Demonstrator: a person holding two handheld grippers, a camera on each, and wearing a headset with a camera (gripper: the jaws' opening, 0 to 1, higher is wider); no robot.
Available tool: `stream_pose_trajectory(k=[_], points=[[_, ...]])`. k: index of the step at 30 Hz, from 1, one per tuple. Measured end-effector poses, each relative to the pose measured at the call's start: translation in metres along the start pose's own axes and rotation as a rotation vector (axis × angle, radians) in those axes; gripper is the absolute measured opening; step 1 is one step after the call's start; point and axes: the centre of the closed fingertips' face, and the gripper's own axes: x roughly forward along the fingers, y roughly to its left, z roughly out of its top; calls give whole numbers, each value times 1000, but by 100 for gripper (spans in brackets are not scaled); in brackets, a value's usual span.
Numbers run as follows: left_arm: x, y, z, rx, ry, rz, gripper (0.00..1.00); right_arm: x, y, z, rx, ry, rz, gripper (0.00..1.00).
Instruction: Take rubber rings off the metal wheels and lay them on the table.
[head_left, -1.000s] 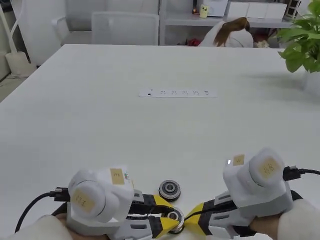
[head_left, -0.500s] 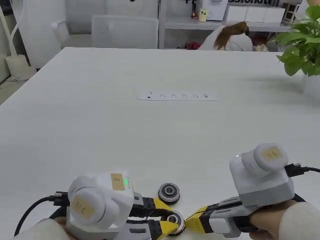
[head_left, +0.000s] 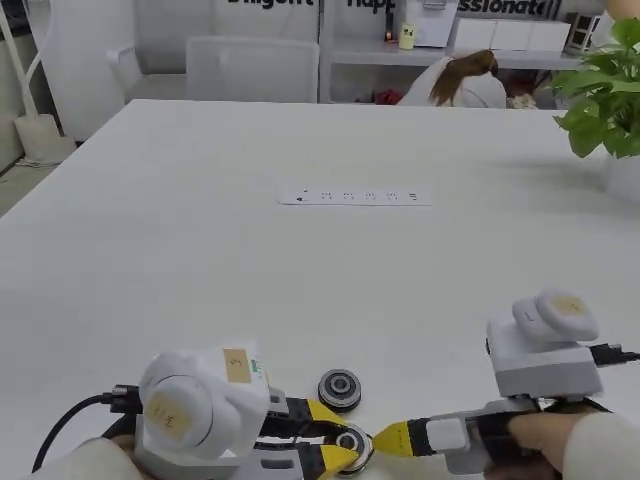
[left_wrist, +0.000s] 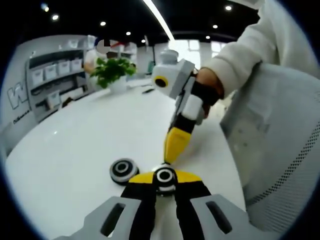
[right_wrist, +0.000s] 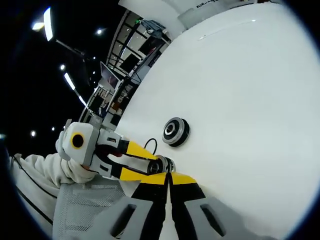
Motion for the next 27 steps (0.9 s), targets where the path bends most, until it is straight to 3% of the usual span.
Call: stream_pose_trajectory(k=[5, 11, 27], points=[[0, 0, 0, -3, -2, -1, 14, 1, 6, 2, -16, -1, 7, 0], [0, 1, 0, -9, -4, -1, 14, 2, 10, 3, -88, 8, -4, 0], [0, 1, 0, -13, -7, 2, 14, 3, 13, 4, -94, 8, 5, 0]])
